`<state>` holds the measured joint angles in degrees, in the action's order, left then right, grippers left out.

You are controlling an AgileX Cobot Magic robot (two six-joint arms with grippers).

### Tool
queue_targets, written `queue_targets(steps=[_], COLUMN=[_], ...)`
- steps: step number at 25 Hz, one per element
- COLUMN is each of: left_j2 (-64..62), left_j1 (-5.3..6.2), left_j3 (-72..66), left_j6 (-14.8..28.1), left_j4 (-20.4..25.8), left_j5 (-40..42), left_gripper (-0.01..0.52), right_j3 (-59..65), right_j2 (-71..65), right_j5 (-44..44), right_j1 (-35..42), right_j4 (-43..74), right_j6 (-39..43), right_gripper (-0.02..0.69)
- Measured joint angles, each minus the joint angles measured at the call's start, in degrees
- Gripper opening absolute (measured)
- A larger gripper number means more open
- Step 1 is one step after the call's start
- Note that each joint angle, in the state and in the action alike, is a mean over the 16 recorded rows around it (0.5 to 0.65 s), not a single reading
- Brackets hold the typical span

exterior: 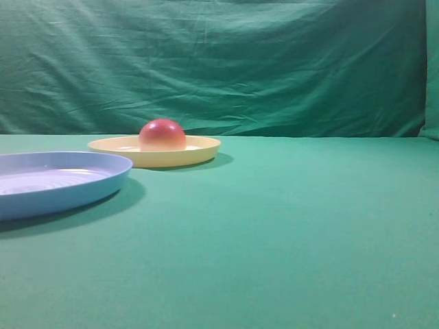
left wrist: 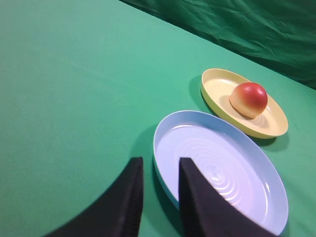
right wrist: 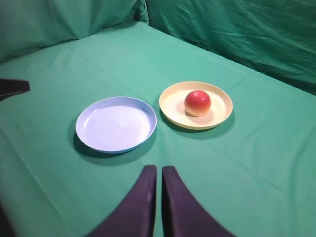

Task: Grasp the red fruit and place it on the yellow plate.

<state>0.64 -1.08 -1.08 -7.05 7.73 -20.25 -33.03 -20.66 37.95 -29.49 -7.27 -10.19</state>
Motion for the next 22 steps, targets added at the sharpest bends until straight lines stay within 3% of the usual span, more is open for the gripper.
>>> queue_targets(steps=[12,22], left_j2=[0.00,0.00], left_j1=[0.00,0.00], left_j3=[0.00,0.00], left_j6=[0.00,0.00], left_j4=[0.00,0.00], left_j5=[0.00,0.00], left_gripper=[0.157,0.157], right_j3=[18.28,31.21], right_j2=[14.42,20.98], right_j5=[-10.11,-15.19], right_j1=[15.29,19.17], right_j4=[1.09,0.97], right_j6=[1.56,2.85], right_gripper=[0.000,0.000])
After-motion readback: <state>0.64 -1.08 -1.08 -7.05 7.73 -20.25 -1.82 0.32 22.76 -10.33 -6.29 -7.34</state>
